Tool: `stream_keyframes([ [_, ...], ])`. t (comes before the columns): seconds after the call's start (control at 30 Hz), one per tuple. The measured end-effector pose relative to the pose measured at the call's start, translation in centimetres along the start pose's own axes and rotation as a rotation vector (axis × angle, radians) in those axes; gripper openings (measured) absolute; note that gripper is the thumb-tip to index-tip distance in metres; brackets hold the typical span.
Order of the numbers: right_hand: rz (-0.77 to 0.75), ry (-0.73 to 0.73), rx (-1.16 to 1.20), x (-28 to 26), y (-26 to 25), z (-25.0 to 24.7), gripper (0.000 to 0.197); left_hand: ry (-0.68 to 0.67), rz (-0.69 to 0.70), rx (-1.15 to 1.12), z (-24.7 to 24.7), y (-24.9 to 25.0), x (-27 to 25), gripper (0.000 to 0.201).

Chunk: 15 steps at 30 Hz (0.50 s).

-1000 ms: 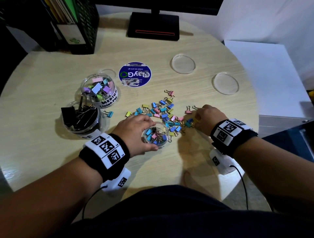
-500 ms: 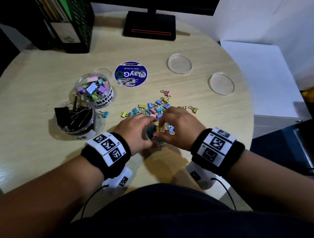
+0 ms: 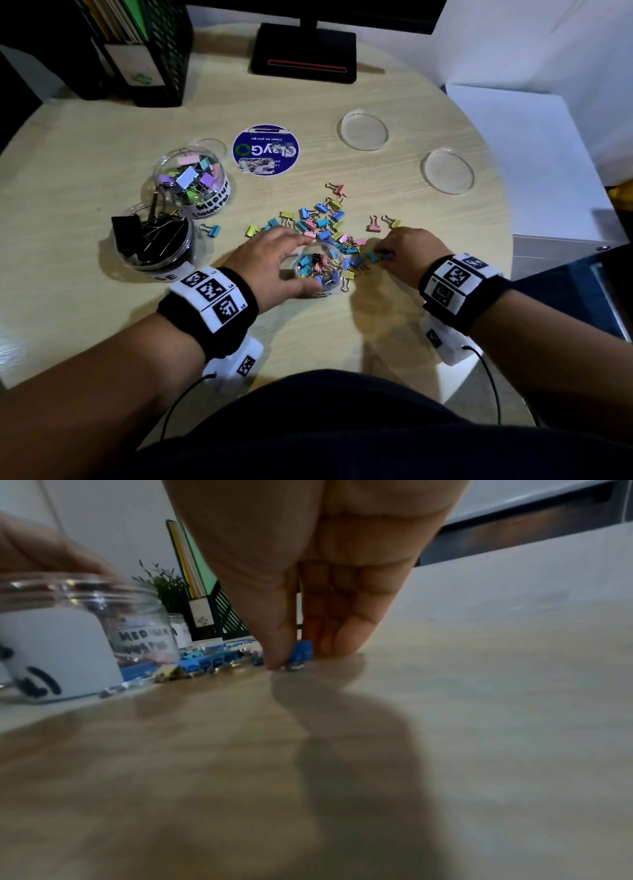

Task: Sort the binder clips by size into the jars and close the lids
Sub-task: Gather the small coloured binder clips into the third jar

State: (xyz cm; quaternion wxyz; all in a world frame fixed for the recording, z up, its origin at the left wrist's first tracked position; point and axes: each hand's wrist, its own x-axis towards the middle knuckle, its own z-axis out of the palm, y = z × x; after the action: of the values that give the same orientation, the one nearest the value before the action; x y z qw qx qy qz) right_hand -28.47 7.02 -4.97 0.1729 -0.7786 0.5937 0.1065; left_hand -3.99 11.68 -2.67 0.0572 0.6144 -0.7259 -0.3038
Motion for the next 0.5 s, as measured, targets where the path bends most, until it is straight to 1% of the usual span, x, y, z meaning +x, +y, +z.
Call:
stream_keyframes([
  [0.07,0.007,0.002,-0.01,0.0,0.1,0.1,0.024,0.099,-0.065,-0.053,0.1,-1.1,0.3,0.049],
  [0.13,0.015,-0.004,-0.003,0.1,0.2,0.3,0.025,0.191,-0.199,0.014,0.2,-2.6,0.9,0.037],
  [0.2,0.038,-0.006,0.017,0.1,0.2,0.4,0.022,0.211,-0.305,0.091,0.3,-3.6,1.2,0.036],
  [0.27,0.07,-0.01,0.05,0.1,0.2,0.3,0.018,0.22,-0.329,0.142,0.2,-4.0,1.4,0.041],
  [0.33,0.081,-0.035,0.065,0.2,0.1,0.1,0.015,0.198,-0.339,0.168,-0.2,-3.9,1.5,0.046],
  [0.4,0.065,-0.033,0.074,0.1,-0.3,-0.6,0.013,0.154,-0.395,0.176,-0.7,-3.7,1.7,0.052],
  [0.43,0.05,-0.002,0.092,0.0,-0.6,-1.1,0.011,0.124,-0.431,0.189,-0.9,-3.6,1.9,0.054],
  [0.5,-0.01,0.118,0.16,-0.4,-1.7,-2.2,0.007,0.044,-0.476,0.233,-1.2,-3.5,2.3,0.056],
])
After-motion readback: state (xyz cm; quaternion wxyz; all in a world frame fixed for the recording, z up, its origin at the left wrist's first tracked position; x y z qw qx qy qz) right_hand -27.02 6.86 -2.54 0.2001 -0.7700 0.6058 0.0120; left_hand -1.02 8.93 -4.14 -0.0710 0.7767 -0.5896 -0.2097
